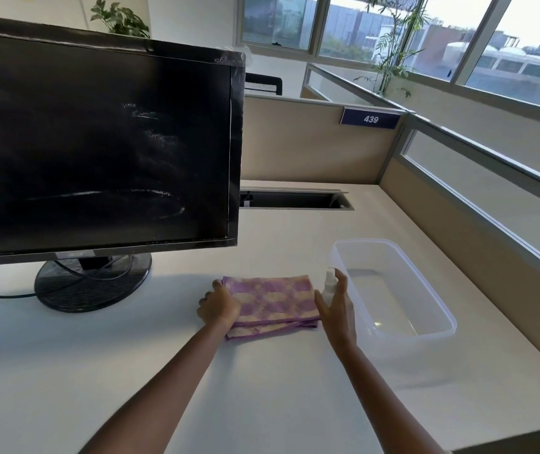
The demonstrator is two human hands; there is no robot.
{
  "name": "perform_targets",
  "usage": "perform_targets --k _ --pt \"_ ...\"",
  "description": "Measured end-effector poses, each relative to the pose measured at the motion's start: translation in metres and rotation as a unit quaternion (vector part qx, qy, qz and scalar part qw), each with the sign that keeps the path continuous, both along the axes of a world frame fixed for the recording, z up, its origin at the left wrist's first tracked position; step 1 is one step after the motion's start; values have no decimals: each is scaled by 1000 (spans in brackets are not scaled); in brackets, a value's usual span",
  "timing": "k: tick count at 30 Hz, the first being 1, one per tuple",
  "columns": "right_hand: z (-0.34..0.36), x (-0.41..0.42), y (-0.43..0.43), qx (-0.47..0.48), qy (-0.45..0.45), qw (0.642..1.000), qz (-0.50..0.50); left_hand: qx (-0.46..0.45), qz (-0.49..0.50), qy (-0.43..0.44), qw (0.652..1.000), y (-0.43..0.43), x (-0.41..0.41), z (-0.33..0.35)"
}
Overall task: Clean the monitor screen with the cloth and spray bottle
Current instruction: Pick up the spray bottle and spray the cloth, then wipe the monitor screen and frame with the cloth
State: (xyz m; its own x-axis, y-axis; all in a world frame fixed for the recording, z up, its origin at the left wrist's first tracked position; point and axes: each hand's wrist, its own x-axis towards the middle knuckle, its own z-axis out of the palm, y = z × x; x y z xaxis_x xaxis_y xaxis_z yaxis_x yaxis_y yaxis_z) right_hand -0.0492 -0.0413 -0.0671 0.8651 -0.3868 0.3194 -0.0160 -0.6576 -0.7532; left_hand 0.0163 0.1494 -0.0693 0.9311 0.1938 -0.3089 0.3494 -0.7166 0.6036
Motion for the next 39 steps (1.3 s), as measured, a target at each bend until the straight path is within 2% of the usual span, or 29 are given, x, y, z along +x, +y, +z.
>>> perform_targets --k 5,8,11,21,32,36,39 --pt "-1 0 2 68 -51 996 -13 -55 24 49 997 0 6 -6" --pt "-3 -1 1 93 -53 994 -25 -99 20 50 994 2 11 -14" --pt "-8 -1 -1 127 -33 991 -41 -115 23 24 993 7 14 -18" --pt "-16 -1 -3 117 -44 991 -46 -118 92 -52 987 31 17 -6" --pt "-41 -25 4 178 34 979 -96 -196 81 -39 976 44 10 -5" --pt "-47 -35 14 205 6 968 -142 -254 69 -45 964 49 10 -1" --pt "-49 -47 33 189 -42 957 -217 -287 38 -62 955 53 8 7"
